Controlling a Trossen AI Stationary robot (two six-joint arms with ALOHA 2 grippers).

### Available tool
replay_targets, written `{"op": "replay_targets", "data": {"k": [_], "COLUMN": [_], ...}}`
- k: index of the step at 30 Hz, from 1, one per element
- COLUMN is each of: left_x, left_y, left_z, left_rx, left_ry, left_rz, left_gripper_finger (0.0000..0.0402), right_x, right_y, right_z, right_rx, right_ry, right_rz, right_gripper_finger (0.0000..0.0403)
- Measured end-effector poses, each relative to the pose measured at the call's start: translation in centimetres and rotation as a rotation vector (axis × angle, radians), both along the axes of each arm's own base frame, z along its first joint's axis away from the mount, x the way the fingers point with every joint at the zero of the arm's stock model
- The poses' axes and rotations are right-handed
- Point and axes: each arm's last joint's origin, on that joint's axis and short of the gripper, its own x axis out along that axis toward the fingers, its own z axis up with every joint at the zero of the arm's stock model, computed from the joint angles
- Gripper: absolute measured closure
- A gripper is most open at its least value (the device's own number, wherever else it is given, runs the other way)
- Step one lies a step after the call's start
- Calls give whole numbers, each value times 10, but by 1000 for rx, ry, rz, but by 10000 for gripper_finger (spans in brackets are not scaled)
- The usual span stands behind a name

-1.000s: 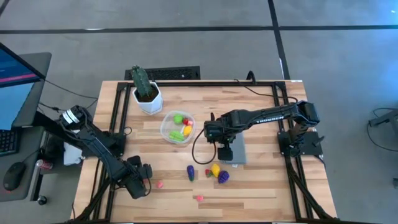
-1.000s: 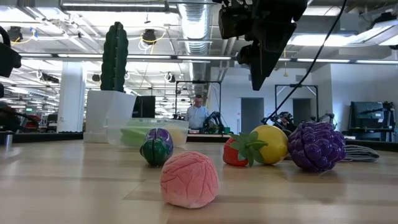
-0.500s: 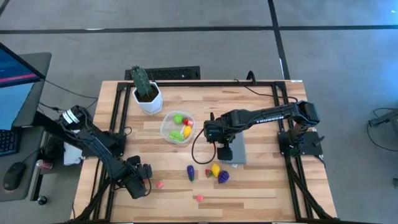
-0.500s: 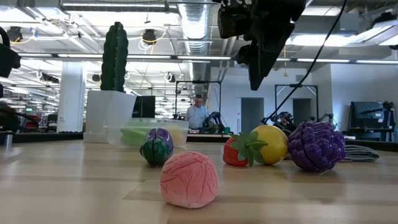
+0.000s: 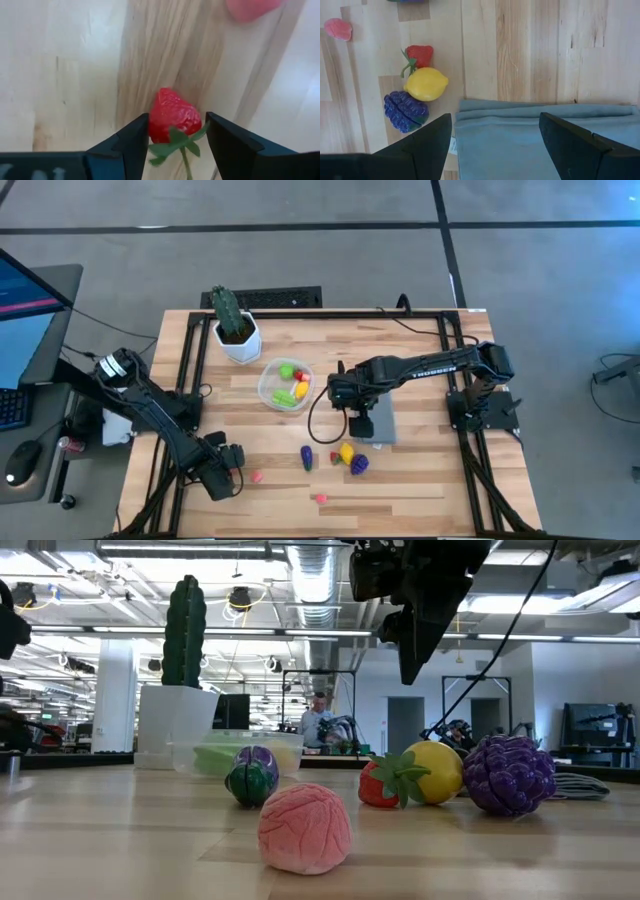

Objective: Pick and placing Produce into tupperware
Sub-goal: Put the left red strawberry into the transparent container

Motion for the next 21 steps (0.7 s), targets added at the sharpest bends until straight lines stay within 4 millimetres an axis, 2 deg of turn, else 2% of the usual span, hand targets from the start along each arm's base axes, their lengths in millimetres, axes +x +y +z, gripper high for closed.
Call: {"op": "replay_targets", "data": {"k": [7, 21], "left_x": [-1, -2], "left_y": [4, 5], "left_z": [10, 10], "left_rx": [9, 27], "left_ry": [-55, -53], "left_rz": [7, -4], "left_gripper_finger": [228, 228], "right_x": [0, 1], "right_y": [0, 0], "right_z": [0, 0], "right_rx": [0, 1], "right_ry": [-3, -8], "right_rz": [0, 0], "right_gripper_finger": [81, 81]}}
